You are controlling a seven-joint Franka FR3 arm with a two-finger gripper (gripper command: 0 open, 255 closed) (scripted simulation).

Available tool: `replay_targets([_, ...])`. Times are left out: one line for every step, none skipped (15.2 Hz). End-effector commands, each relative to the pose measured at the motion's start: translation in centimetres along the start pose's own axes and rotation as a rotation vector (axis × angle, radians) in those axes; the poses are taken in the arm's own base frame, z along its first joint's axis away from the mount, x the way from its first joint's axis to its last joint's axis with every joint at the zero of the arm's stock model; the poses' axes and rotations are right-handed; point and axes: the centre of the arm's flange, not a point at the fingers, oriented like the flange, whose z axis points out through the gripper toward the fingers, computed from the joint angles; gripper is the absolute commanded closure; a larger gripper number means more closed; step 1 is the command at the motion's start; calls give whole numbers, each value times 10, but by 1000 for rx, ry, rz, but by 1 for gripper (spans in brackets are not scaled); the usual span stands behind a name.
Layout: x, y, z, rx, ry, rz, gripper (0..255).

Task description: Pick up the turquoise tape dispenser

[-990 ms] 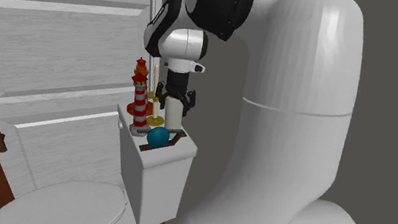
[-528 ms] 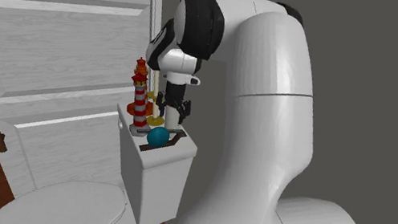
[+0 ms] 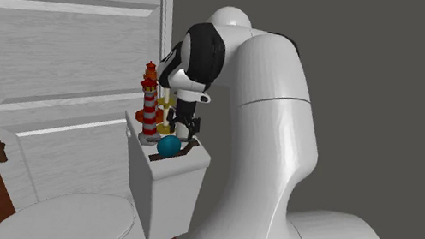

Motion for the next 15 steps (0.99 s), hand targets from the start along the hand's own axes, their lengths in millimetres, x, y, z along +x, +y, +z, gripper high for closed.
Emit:
replay_targets([3, -1, 12, 0, 0, 1, 0])
replay_targets([4, -1, 17, 0, 0, 1, 0])
replay_targets([5, -1, 22, 0, 0, 1, 0])
replay_targets([5, -1, 25, 0, 0, 1, 0])
replay_targets([5, -1, 25, 0, 0, 1, 0])
replay_targets([5, -1, 25, 0, 0, 1, 255])
replay_targets([5, -1, 25, 0, 0, 1, 255])
replay_targets([5, -1, 25, 0, 0, 1, 255])
replay_targets([5, -1, 25, 0, 0, 1, 255])
replay_targets([5, -1, 25, 0, 0, 1, 255])
replay_targets([5, -2, 25, 0, 0, 1, 255])
replay_targets([5, -2, 25, 0, 0, 1, 255])
replay_targets([5, -2, 25, 0, 0, 1, 255])
replay_targets([5, -2, 26, 0, 0, 1, 255])
replay_targets([5, -1, 25, 0, 0, 1, 255])
